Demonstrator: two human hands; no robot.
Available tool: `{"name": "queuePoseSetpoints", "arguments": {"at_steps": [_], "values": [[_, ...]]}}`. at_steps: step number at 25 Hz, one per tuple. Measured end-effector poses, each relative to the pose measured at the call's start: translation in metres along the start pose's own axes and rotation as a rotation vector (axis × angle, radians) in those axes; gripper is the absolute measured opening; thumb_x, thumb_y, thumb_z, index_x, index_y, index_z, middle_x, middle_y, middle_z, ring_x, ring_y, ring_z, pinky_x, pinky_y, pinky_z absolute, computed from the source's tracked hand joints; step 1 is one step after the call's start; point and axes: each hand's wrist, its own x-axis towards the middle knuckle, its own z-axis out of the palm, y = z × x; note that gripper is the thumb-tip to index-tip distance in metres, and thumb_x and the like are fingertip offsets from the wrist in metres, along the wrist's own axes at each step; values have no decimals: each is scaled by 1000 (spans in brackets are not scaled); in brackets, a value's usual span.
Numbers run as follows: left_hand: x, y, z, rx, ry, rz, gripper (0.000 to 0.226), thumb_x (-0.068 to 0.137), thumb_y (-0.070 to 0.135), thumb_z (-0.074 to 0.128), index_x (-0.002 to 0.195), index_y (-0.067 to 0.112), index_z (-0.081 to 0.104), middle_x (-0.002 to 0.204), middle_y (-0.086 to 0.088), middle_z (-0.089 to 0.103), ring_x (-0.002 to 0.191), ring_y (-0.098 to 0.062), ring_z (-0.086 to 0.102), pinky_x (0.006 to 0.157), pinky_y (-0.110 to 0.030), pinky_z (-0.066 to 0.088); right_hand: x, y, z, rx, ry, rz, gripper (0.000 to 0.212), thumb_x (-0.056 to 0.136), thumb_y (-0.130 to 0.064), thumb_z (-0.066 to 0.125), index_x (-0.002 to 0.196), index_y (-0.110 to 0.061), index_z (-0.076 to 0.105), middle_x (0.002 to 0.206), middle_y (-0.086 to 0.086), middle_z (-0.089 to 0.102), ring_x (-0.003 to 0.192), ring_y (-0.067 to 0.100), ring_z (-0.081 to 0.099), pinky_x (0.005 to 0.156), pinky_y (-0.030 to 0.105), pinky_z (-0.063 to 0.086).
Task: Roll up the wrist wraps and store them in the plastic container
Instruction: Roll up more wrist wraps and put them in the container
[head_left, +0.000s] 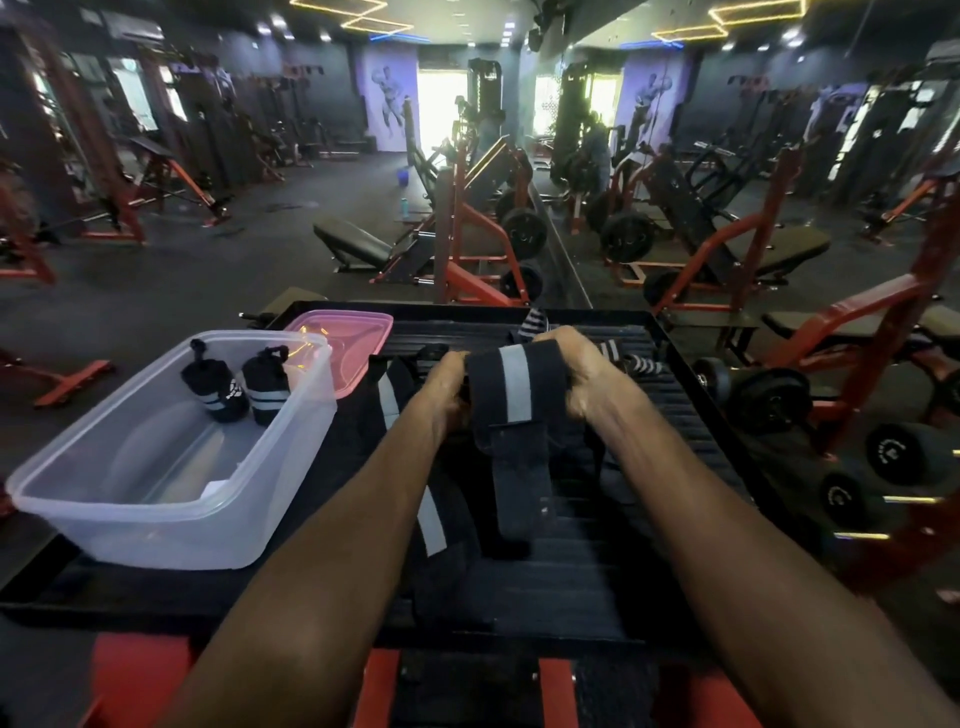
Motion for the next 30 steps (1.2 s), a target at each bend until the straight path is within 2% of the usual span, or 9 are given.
{"name": "queuePoseSetpoints", "arguments": {"at_steps": [2, 5, 9, 14, 17, 22, 25, 27, 30], "values": [[6, -3, -10, 12, 39, 19, 25, 94, 4, 44, 73, 1, 57, 56, -10, 61, 48, -23, 62, 39, -19, 48, 0, 4, 9, -236, -39, 33, 17, 72, -11, 52, 55, -15, 55, 65, 3, 48, 54, 20, 47, 54, 27, 40], [13, -9, -15, -1, 97, 69, 21, 78, -10, 41, 80, 0, 59, 71, -17, 62, 60, -31, 62, 51, -30, 55, 5, 21, 12, -509, -54, 16, 18, 82, -28, 59, 82, -12, 68, 82, 11, 66, 72, 24, 60, 61, 31, 53], [28, -16, -25, -19, 105, 137, 26, 70, -11, 43, 81, 3, 62, 76, -16, 64, 67, -31, 64, 59, -33, 57, 29, 25, 14, -448, 77, -122, 41, 90, -48, 60, 90, -7, 64, 88, 7, 70, 80, 25, 64, 70, 36, 49], [32, -27, -24, 71, -10, 127, 34, 65, -3, 52, 96, -1, 66, 99, -20, 71, 99, -39, 69, 96, -52, 55, 59, 38, 10, -268, 119, -299, 9, 91, -12, 67, 87, -5, 67, 99, 22, 75, 87, 33, 73, 79, 45, 60], [36, -24, -23, 100, -1, 214, 32, 83, 7, 65, 111, -6, 67, 102, -18, 75, 96, -32, 73, 90, -45, 59, 64, 50, 9, -208, 120, -290, 16, 83, 2, 65, 72, -8, 65, 87, 20, 74, 83, 34, 71, 84, 48, 59], [45, -24, -28, 153, 55, 371, 38, 86, 32, 76, 115, 10, 68, 106, -5, 76, 96, -19, 74, 87, -35, 59, 58, 49, 12, -219, -12, -246, 26, 83, 6, 63, 63, -10, 66, 68, 8, 71, 65, 21, 68, 57, 27, 53], [47, -23, -30, 184, 32, 347, 32, 87, 29, 76, 111, 9, 69, 101, -5, 77, 93, -20, 75, 84, -34, 60, 66, 49, 10, -295, 76, -385, 13, 89, -18, 71, 78, -13, 68, 81, 1, 72, 76, 14, 67, 68, 26, 52], [39, -22, -29, 256, -77, 293, 15, 89, 22, 74, 99, 10, 72, 88, -2, 78, 81, -16, 75, 71, -26, 59, 73, 50, 6, -361, 162, -512, 19, 91, -31, 71, 93, -12, 72, 95, 3, 74, 90, 15, 68, 81, 29, 54], [33, -23, -23, 264, -211, 211, 9, 90, 19, 72, 92, 10, 72, 83, -4, 78, 74, -15, 74, 63, -23, 56, 75, 50, -2, -339, 195, -602, 22, 92, -22, 70, 82, -3, 74, 89, 19, 75, 80, 21, 69, 81, 37, 55]]}}
